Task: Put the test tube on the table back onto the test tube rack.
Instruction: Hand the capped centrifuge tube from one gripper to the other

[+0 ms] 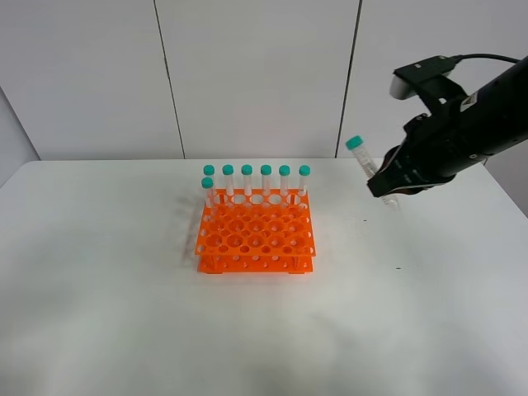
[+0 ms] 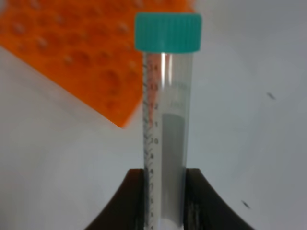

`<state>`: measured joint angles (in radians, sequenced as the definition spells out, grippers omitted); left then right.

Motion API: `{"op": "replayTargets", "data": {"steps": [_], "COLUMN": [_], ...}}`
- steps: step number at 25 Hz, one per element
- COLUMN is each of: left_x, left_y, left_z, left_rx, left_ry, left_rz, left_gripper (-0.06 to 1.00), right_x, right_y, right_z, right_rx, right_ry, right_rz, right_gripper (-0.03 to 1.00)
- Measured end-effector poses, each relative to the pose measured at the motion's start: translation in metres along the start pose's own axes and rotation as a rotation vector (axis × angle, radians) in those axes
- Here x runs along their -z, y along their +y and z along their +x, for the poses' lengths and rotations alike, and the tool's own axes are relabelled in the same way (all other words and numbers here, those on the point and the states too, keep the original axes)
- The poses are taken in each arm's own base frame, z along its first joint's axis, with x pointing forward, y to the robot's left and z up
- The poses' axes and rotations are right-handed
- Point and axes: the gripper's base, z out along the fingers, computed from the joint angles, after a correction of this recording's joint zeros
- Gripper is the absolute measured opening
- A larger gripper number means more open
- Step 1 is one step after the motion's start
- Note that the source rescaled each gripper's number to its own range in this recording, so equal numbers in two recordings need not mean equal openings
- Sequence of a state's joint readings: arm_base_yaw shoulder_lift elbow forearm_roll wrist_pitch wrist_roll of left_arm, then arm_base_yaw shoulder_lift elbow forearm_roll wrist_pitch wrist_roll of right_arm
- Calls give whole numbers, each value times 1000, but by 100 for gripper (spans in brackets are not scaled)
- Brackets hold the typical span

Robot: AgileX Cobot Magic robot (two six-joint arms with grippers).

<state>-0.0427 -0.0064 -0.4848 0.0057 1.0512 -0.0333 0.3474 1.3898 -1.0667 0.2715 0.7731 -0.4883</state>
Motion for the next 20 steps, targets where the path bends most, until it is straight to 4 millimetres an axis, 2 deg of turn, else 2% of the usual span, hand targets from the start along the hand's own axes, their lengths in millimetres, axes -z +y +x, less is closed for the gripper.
{"op": "replayTargets", "data": {"steps": [3,6,11,16,20], "left_x": [0,0,0,0,0], "left_y": [0,0,0,0,0], "left_z": [0,0,0,0,0], "left_rx": [0,0,0,0,1], "left_ry": [0,0,0,0,-1], "left_rz": [0,0,0,0,0], "left_gripper": [94,94,94,94,94], "right_x": [-3,-11,-38,-41,-42], "right_y": [25,42,49,60,62], "right_z": [-8,-7,-3,-5,-5], "right_rx": [119,186,174,215,223], "right_ry": [-40,-64,-26,-43,-44], "right_rz": [-71,-172,-263,-281,-287], "right_gripper": [1,1,1,1,1]}}
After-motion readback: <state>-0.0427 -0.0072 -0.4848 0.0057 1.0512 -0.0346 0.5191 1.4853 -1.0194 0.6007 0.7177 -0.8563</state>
